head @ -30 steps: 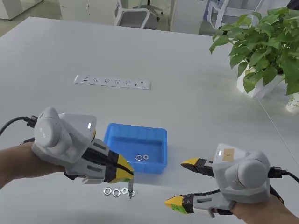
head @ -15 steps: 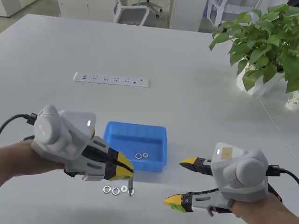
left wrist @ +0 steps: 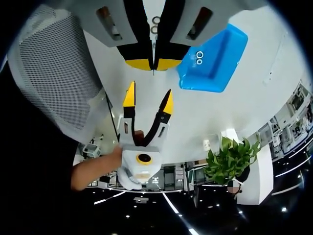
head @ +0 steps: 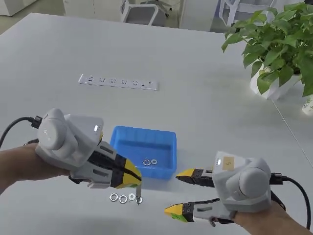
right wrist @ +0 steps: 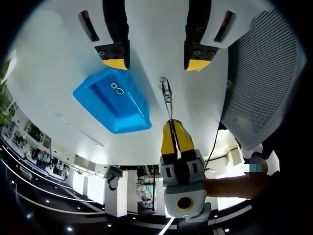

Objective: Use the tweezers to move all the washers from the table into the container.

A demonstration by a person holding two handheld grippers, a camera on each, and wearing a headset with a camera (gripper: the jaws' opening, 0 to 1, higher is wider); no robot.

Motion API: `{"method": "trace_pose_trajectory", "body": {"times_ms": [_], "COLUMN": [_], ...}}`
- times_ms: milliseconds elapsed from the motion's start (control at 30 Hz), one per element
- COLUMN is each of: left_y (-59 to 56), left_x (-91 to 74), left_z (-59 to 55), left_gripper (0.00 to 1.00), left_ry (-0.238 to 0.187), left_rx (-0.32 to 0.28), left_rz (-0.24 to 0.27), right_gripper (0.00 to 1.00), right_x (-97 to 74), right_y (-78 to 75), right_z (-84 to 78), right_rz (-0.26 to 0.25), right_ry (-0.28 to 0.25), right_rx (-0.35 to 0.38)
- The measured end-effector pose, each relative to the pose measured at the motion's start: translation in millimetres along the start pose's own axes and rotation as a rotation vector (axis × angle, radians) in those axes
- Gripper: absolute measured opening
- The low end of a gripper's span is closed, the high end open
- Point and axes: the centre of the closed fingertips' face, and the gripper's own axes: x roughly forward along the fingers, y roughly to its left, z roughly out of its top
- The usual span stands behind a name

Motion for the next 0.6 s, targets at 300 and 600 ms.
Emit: {"method": "trace_pose_trajectory", "body": {"times_ms": [300,600], "left_y": [-2.9,-5.1], "left_x": [3.3,4.3], "left_z": [4.4,5.8], "left_gripper": [0.05,0.05], "left_ry": [0.01,0.011], "left_rx": [0.007,0.005], "left_rz": [-0.012,-0.019], "right_gripper": [0.34,0.27], "right_x": [20.0,34.2], "right_y": [7.5,10.9], "right_z": [9.5,15.0], "right_rz": [0.075,0.118], "right_ry": [0.011,0.021], "right_rx": [-0.061,-0.116]}}
